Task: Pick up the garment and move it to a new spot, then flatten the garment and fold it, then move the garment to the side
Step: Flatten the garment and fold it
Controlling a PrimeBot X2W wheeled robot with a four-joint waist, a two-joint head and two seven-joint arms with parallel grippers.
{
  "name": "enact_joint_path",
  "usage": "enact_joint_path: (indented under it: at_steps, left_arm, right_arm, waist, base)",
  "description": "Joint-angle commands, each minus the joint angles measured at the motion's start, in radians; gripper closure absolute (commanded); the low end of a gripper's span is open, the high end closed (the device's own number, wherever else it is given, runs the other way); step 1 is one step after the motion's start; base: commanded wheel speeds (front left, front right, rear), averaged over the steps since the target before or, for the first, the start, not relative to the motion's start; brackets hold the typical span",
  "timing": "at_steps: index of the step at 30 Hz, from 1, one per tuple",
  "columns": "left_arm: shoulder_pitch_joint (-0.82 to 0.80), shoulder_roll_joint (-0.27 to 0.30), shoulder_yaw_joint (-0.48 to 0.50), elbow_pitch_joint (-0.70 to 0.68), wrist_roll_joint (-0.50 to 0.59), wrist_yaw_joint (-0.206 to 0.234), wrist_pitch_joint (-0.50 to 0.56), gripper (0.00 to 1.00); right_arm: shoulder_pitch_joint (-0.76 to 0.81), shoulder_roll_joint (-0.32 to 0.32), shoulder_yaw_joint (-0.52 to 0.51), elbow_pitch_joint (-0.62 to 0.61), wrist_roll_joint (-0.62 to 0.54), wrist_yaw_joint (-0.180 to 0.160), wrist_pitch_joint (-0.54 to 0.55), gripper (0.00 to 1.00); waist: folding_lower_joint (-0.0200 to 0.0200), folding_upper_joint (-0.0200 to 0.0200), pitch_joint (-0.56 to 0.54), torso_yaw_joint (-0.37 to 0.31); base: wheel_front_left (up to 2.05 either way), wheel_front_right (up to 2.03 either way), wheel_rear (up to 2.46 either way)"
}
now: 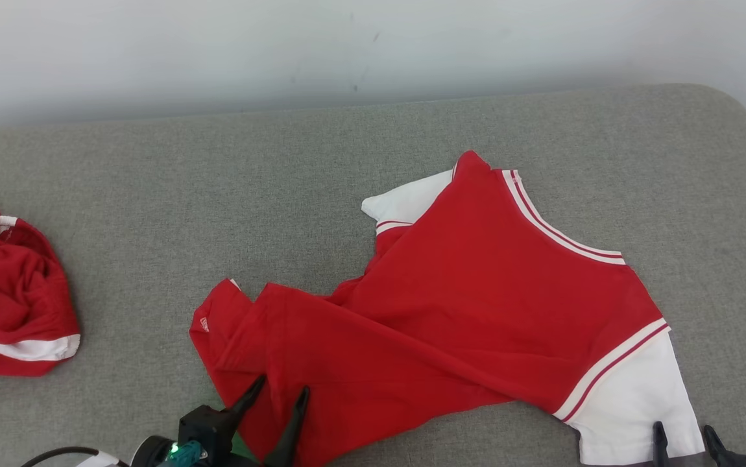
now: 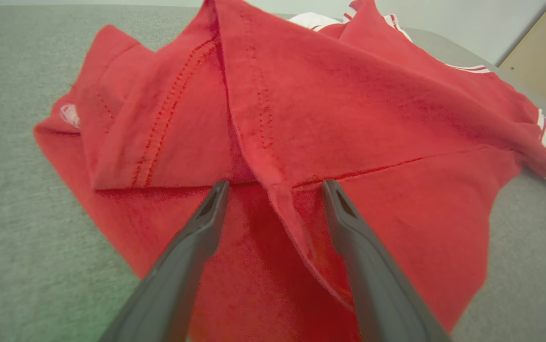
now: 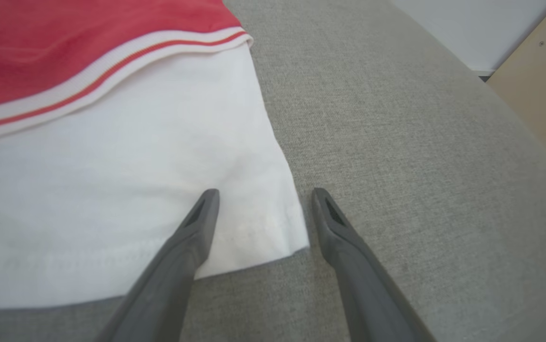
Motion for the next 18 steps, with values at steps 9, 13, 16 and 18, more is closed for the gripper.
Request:
enact_joint_path:
  at_steps: [9,13,16,18]
  left_arm:
    - [-0.019,0.0,-0.024,0.038,-0.041,0.002,-0.004,1.0]
    - [0.002,0.012,-0.017,0.011,-0.036,0.002,-0.004,1.0]
    - [0.037,0.026,0.008,-0.043,-0.025,0.002,-0.004,1.0]
    - [0.066,0.037,0.035,-0.089,-0.018,0.002,-0.004,1.0]
  right_arm:
    - [-0.028,0.012,-0.001,0.106,0.01,-0.001,0.01,1.0]
    - [-0.018,0.014,0.003,0.083,0.035,-0.001,0.007,1.0]
    - [0.006,0.016,0.018,0.043,0.071,0.0,0.005,1.0]
    - [0.024,0.017,0.039,0.0,0.105,0.0,0.003,1.0]
  waist:
    - [0.0001,0.0,-0.009,-0.007]
    - [0.0001,0.0,-0.022,-0.002]
    - [0.0001,0.0,-0.031,0.004]
    - [0.0001,0.0,-0.037,0.01]
  base:
    - [0.0,0.0,0.0]
    - [0.0,0.0,0.0]
    - [0.0,0.0,0.0]
    - [0.0,0.0,0.0]
